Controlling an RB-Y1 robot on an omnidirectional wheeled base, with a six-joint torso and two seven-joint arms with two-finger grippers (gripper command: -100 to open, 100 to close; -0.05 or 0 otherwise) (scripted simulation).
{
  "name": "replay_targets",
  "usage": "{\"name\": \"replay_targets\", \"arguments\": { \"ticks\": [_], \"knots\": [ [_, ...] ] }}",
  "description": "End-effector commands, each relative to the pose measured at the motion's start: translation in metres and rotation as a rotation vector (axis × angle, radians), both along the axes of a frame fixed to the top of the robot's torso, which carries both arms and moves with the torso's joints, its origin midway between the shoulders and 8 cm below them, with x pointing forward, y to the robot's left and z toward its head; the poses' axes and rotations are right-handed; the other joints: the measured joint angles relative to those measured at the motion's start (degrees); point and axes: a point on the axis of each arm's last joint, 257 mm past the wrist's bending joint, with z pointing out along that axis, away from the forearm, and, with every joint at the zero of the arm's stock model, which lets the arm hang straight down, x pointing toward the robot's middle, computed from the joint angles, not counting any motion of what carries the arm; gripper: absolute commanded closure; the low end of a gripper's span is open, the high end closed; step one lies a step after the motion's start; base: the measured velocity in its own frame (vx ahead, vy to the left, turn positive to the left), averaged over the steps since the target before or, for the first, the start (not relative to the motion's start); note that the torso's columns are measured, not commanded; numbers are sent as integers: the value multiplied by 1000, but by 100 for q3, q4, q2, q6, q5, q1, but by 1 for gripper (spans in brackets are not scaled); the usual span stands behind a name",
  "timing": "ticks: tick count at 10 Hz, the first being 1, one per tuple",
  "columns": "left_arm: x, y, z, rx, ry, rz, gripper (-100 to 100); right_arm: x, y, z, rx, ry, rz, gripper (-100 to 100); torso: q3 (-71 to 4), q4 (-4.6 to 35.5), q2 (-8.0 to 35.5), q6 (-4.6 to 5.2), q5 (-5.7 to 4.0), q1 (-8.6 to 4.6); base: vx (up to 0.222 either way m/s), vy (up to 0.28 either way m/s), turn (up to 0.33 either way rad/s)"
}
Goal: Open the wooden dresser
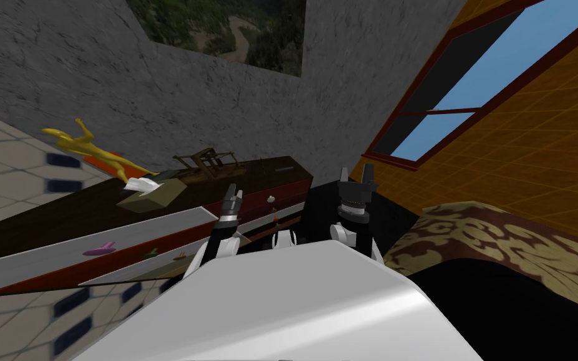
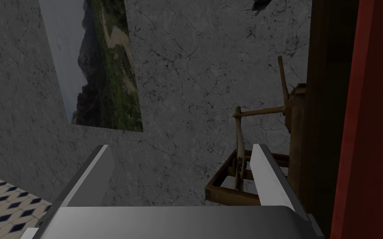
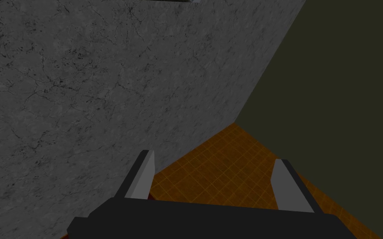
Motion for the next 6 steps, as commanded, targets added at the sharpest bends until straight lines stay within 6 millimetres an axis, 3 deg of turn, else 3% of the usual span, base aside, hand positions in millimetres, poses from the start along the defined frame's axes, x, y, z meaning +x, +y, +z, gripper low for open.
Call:
{"name": "replay_targets", "arguments": {
  "ticks": [1,6],
  "knots": [
    [6,5,-31,12,52,6,-100,0,0,0,0,0,0,0,0,0,0,0,1,1,8,-77,0],
    [12,9,-60,-3,98,22,-100,0,0,0,0,0,0,0,-26,-60,-57,25,28,-1,-2,-42,6]
  ]
}}
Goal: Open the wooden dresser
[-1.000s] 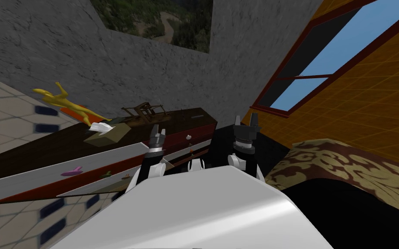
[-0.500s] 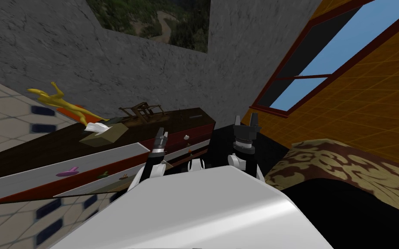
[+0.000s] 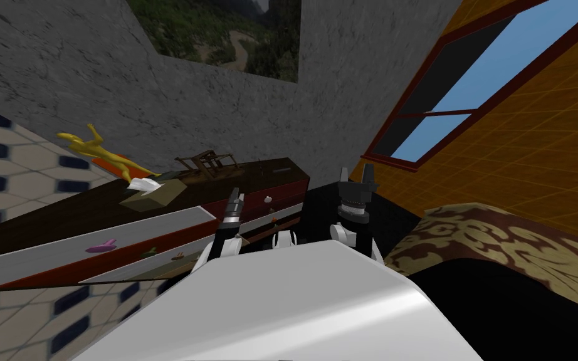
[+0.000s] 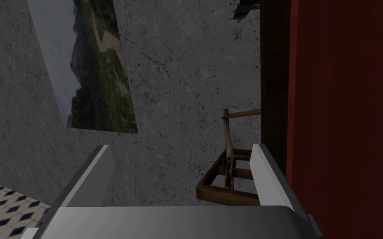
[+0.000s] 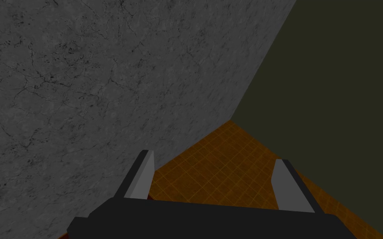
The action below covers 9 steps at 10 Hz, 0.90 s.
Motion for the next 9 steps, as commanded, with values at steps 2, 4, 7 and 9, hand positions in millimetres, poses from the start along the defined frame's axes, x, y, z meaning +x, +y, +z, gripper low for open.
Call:
{"name": "replay_targets", "arguments": {
  "ticks": [2,4,7,9],
  "knots": [
    [4,2,-32,-12,64,8,-100,0,0,0,0,0,0,0,-5,25,-1,-6,-13,9,-14,-43,-8],
    [6,3,-43,-10,83,10,-100,0,0,0,0,0,0,0,15,51,37,-21,-24,8,6,-37,6],
    [8,7,-67,10,122,10,-100,0,0,0,0,0,0,0,12,48,32,-19,-22,8,-3,-44,-5],
    [9,11,-85,27,154,10,-100,0,0,0,0,0,0,0,24,58,52,-24,-26,6,7,-44,4]
  ]
}}
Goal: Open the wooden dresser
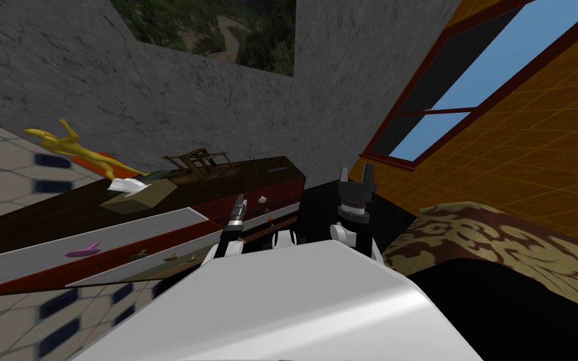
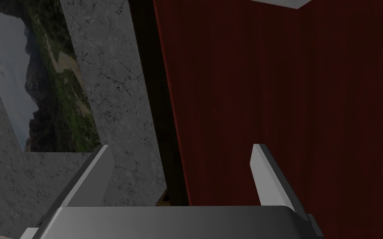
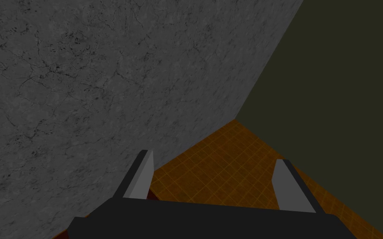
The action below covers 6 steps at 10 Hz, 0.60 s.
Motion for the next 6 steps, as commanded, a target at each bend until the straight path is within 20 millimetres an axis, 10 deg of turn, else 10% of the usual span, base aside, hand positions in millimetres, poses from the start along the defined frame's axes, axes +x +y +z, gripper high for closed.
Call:
{"name": "replay_targets", "arguments": {
  "ticks": [1,6],
  "knots": [
    [1,6,-22,20,39,0,-100,0,0,0,0,0,0,0,0,-2,-3,3,2,-1,3,-56,-2],
    [1,8,-56,12,92,12,-100,0,0,0,0,0,0,0,3,2,5,-1,0,-1,-2,-47,0]
  ]
}}
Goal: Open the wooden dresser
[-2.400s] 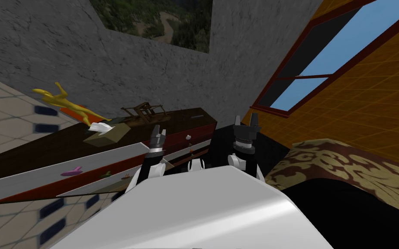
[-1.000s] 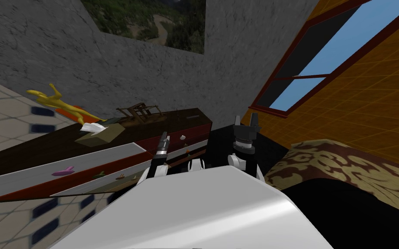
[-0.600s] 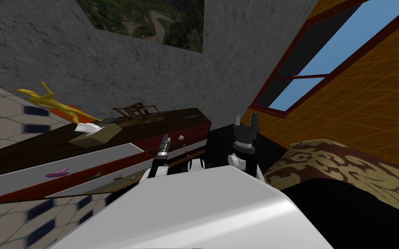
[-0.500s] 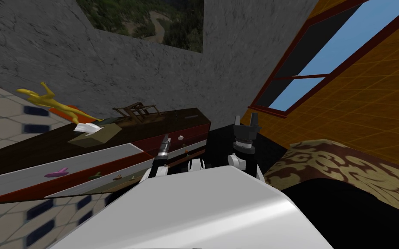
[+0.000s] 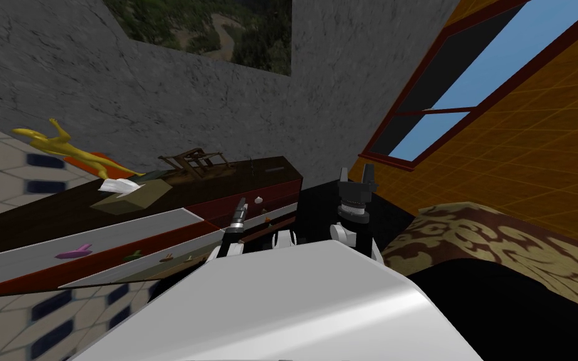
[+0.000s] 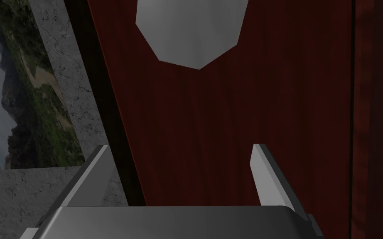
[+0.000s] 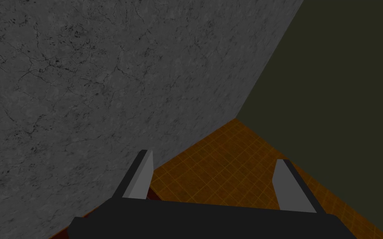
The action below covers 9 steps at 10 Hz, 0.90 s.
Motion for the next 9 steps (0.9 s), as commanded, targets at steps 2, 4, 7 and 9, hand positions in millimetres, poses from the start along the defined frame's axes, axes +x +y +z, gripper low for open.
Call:
{"name": "replay_targets", "arguments": {
  "ticks": [2,4,7,9],
  "knots": [
    [0,-3,-23,-29,34,17,-100,0,0,0,0,0,0,0,0,0,0,0,0,0,-2,-43,1],
    [0,-10,-34,-65,48,30,-100,0,0,0,0,0,0,0,-2,-1,-2,0,0,-1,1,-43,0],
    [2,-26,-44,-137,58,53,-100,0,0,0,0,0,0,0,0,0,-1,0,0,2,0,-33,1],
    [2,-27,-43,-141,57,54,-100,0,0,0,0,0,0,0,-1,0,-1,0,1,4,1,-13,0]
  ]
}}
